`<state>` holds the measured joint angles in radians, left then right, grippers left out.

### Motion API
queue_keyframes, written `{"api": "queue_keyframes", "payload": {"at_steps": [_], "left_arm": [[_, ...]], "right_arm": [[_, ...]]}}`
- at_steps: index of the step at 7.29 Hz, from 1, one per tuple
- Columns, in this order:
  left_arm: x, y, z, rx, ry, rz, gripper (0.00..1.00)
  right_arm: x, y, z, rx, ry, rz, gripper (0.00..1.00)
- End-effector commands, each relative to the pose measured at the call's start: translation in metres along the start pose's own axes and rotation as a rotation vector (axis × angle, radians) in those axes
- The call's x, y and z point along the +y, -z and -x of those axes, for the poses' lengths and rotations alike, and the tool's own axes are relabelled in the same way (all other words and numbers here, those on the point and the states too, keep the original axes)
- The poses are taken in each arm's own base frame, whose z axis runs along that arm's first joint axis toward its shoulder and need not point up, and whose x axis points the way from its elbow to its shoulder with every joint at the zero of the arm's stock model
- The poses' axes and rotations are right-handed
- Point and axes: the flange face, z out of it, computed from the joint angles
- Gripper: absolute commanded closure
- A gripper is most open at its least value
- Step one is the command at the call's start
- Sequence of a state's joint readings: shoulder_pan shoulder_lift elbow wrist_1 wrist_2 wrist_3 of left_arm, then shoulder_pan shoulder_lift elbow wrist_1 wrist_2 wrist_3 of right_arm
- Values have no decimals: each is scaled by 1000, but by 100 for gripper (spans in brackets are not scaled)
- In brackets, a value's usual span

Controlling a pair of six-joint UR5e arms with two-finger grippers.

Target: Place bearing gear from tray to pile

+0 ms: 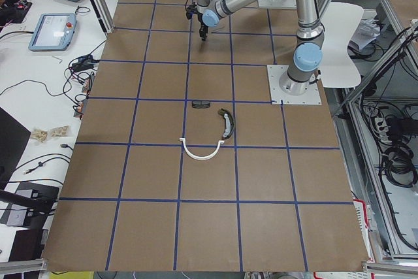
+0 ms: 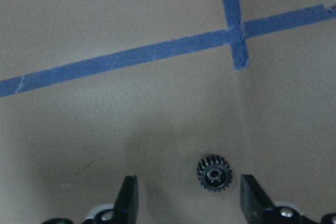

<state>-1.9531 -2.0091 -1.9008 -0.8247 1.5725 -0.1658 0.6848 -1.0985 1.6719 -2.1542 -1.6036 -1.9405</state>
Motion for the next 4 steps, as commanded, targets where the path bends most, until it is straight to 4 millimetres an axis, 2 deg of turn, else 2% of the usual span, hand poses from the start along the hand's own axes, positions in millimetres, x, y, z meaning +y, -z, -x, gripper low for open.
{"api": "queue_keyframes", "payload": {"at_steps": [1,2,3,4], "left_arm": [[-1,-1,-1,3,-1,-6,33],[0,-1,-2,16,0,-3,43],[0,-1,-4,36,-4,1,78],[0,-2,-4,37,-8,2,92]], "right_arm": [[-1,-18,-6,6,191,-66,0],[-3,-20,-8,27,248,-80,0],[-7,-30,-8,25,358,-81,0],[-9,-42,-11,24,384,-84,0]]}}
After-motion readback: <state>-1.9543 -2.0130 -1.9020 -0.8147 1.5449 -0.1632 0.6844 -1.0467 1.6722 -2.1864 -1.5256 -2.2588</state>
